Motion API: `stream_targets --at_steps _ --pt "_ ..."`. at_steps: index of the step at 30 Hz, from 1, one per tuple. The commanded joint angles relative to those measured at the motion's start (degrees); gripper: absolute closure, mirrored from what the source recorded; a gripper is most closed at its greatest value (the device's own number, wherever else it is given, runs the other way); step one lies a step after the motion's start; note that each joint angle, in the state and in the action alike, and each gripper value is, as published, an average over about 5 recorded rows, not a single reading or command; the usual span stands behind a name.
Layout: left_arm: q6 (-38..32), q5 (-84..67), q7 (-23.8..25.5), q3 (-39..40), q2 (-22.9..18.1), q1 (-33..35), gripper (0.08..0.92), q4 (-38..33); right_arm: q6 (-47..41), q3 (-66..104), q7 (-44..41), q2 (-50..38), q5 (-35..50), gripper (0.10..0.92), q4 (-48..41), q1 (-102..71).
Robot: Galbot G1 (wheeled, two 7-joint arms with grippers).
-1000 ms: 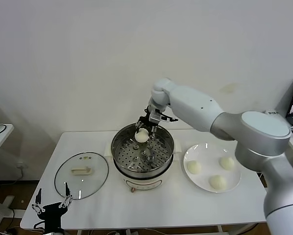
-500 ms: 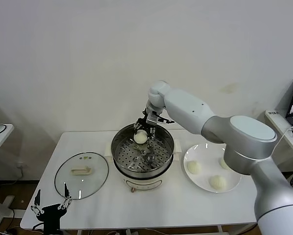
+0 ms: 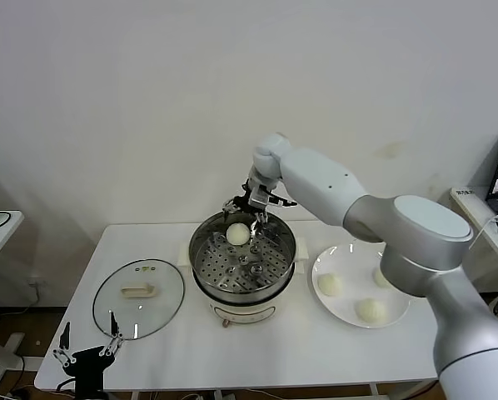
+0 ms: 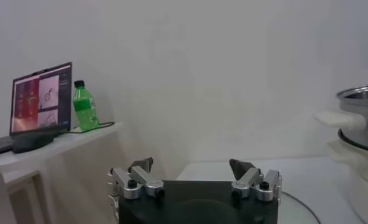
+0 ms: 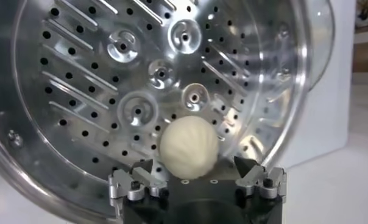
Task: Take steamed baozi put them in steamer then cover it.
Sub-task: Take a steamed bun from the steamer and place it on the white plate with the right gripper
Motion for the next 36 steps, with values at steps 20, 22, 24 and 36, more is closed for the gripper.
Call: stream_targets --at_steps 20,22,24,36 --pt "0.4 1.8 0.1 4.6 2.6 -2.3 0.177 2.8 -27.8 -24.7 -10.2 -24.7 32.3 0.203 10.6 14.4" --pt "0.4 1.9 0.1 4.8 2.6 -2.7 0.177 3.3 -28.3 -26.0 -8.3 -26.2 33.3 0.202 11.9 13.4" --pt "0.4 2.1 0.1 4.9 2.6 -3.0 0.177 3.8 -29.7 -27.5 -6.2 -27.8 34.5 0.203 13.9 12.5" --pt "0.9 3.2 0.1 5.9 2.7 -4.6 0.177 5.5 -35.8 -30.3 -6.7 -32.3 37.0 0.203 22.3 7.7"
